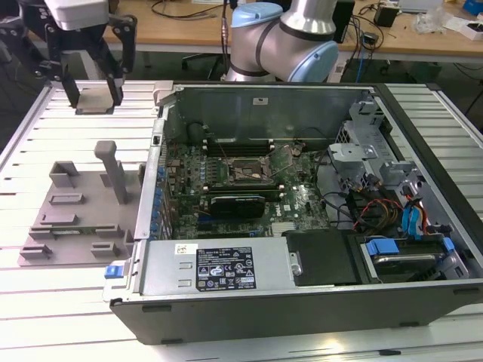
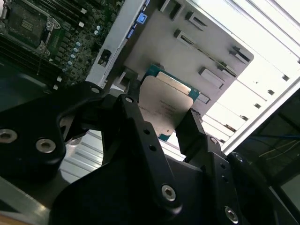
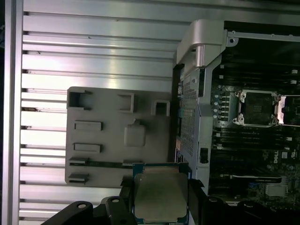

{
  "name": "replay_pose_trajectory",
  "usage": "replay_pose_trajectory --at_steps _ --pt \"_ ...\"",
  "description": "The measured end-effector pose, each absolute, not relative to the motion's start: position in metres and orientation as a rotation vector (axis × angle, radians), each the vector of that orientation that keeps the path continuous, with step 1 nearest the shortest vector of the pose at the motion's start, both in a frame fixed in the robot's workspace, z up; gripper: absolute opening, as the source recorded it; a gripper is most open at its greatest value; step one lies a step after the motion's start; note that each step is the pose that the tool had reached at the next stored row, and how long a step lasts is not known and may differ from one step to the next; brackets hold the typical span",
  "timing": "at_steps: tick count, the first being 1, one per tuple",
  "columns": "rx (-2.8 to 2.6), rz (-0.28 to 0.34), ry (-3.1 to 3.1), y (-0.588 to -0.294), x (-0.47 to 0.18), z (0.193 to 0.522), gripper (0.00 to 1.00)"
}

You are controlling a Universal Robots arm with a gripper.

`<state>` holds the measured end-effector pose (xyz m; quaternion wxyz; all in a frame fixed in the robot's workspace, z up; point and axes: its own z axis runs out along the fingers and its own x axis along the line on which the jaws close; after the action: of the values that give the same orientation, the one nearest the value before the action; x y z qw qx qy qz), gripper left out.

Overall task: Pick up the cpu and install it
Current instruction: 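Pick up the cpu and move it towards the insertion slot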

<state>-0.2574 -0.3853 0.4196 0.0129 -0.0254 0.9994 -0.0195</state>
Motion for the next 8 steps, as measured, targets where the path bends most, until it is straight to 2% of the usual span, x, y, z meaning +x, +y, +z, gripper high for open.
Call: replay_pose_trajectory --at_steps 8 --pt "-0.079 -0.062 3.114 -0.385 -0.241 0.419 0.55"
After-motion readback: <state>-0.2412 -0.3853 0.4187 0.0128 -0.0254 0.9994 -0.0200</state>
